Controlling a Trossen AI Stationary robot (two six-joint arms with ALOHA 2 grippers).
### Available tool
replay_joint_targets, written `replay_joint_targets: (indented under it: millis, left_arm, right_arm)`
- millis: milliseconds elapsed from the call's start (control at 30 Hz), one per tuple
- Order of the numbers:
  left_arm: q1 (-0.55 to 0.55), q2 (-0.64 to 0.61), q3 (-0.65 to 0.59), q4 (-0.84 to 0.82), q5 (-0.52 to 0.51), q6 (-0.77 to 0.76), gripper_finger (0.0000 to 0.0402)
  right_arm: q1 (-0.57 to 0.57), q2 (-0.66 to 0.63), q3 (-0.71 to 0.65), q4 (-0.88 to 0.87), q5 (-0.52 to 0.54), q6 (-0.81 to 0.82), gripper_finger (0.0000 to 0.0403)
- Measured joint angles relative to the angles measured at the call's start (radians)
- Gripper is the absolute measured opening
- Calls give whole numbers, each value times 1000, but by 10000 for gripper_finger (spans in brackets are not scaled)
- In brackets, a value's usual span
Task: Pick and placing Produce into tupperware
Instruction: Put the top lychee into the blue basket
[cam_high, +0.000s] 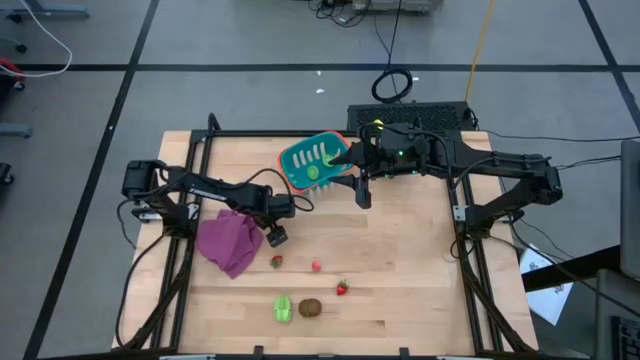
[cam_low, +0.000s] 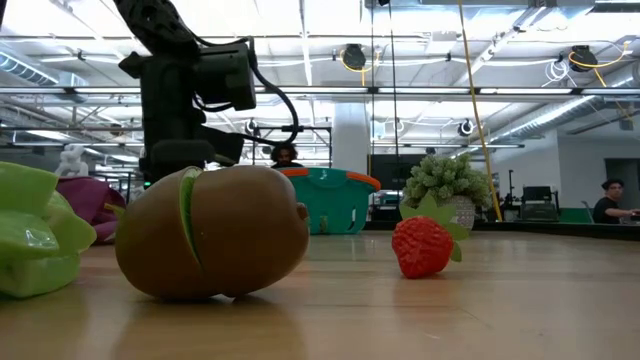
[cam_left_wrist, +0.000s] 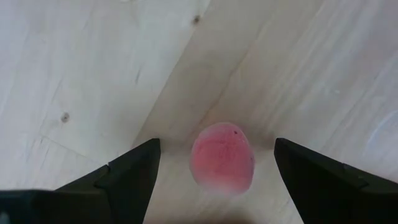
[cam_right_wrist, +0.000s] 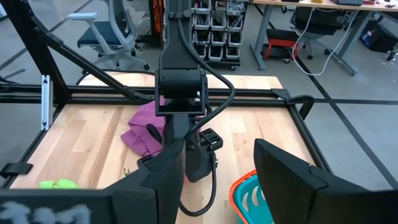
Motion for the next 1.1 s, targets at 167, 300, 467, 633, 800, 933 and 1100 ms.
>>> replay_joint_targets:
  millis: [167,300,467,633,800,933,1100]
  left_arm:
    - [0,0,-1,-2,-8,0,287]
    - [0,0,-1,-2,-9,1,239]
    - [0,0,-1,-2,3,1,189]
    - [0,0,-1,-2,3,0,149]
    - [0,-1,-1,-3,4,0,126]
    - [0,-4,-1,-3,4,-1,132]
    - [-1,-9,3,-5,13,-7,139]
  right_arm:
    - [0,0,0,0,0,2,183]
    - [0,0,0,0,0,2,183]
    - [0,0,0,0,0,2,183]
    - [0,0,0,0,0,2,183]
    - [0,0,0,0,0,2,183]
    - [0,0,0,0,0,3,183]
    - [0,0,0,0,0,3,183]
